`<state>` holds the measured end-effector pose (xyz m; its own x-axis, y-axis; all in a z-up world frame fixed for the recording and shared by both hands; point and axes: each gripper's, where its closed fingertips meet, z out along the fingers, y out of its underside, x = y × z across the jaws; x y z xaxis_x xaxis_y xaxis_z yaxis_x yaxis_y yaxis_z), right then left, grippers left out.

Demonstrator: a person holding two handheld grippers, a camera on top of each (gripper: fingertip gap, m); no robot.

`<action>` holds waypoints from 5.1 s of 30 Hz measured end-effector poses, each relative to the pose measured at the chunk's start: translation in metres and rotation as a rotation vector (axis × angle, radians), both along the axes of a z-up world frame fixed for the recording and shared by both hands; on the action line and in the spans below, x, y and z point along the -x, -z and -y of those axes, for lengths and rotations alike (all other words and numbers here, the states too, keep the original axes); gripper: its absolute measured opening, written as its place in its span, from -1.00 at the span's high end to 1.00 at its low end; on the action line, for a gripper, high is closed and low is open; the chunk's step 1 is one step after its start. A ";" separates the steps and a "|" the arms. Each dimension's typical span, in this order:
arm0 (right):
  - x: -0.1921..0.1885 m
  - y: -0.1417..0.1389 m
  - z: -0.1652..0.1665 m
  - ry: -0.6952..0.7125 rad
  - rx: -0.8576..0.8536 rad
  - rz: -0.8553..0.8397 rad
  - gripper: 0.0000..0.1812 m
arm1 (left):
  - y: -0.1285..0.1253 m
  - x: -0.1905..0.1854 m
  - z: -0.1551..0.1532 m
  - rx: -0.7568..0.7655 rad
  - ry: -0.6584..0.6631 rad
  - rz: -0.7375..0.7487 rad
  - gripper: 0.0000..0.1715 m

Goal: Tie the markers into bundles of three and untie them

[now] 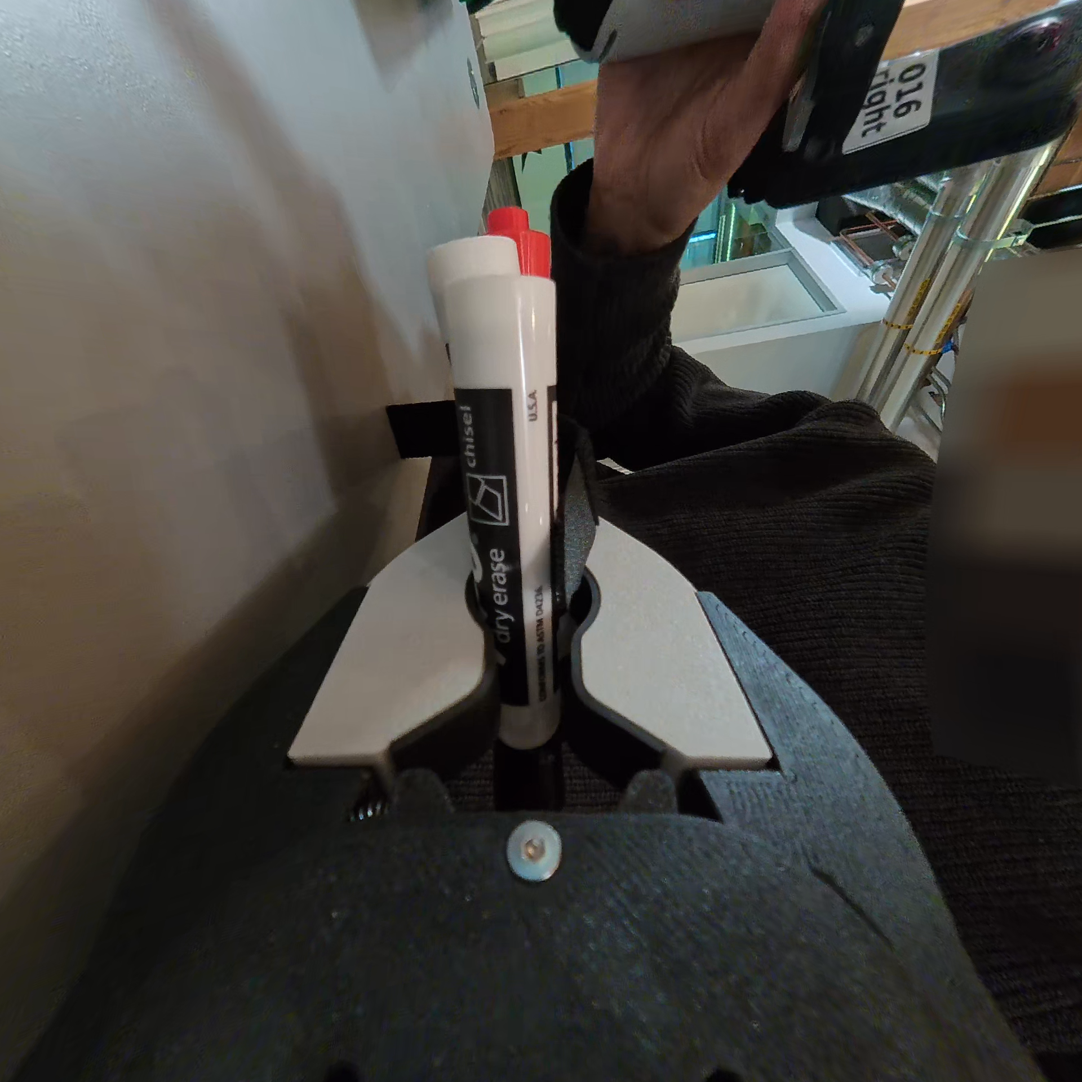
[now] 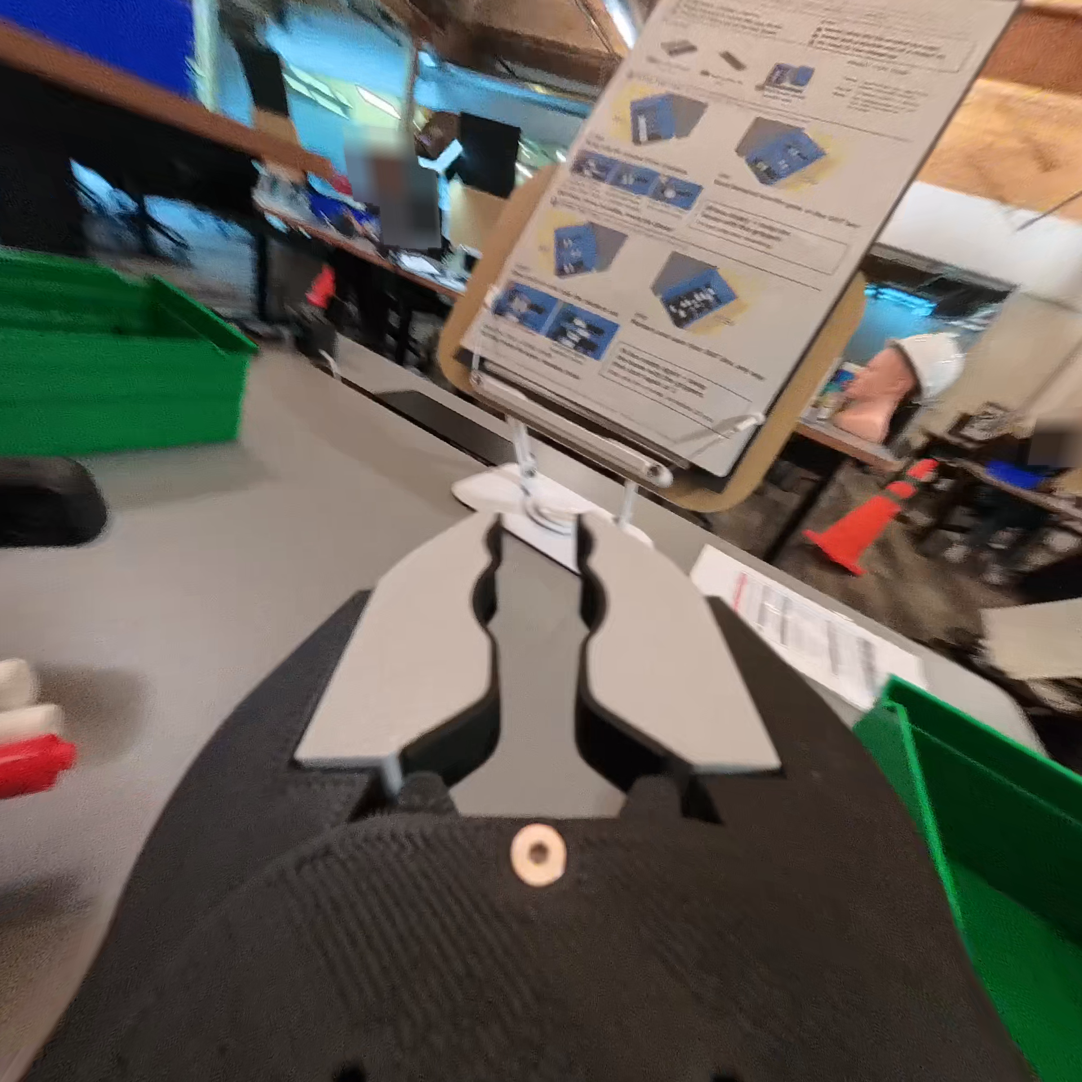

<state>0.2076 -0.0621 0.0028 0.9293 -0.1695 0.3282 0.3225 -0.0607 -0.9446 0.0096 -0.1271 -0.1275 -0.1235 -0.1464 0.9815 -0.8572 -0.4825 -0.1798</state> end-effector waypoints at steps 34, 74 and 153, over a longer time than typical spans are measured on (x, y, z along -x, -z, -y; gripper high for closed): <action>0.005 -0.021 0.018 -0.343 -0.257 -0.409 0.91 | 0.001 -0.001 0.001 -0.009 -0.001 -0.003 0.77; 0.173 0.147 0.047 -0.614 0.706 -0.327 0.71 | -0.005 -0.008 0.001 0.019 -0.045 0.006 0.77; 0.169 0.114 0.044 -0.879 0.649 -1.184 0.76 | -0.016 -0.015 -0.011 0.037 -0.124 0.064 0.77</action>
<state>0.0386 -0.1060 -0.1110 0.4299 0.4013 -0.8088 -0.3840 -0.7295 -0.5660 0.0248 -0.1160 -0.1114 -0.1688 -0.1278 0.9773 -0.7780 -0.5915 -0.2117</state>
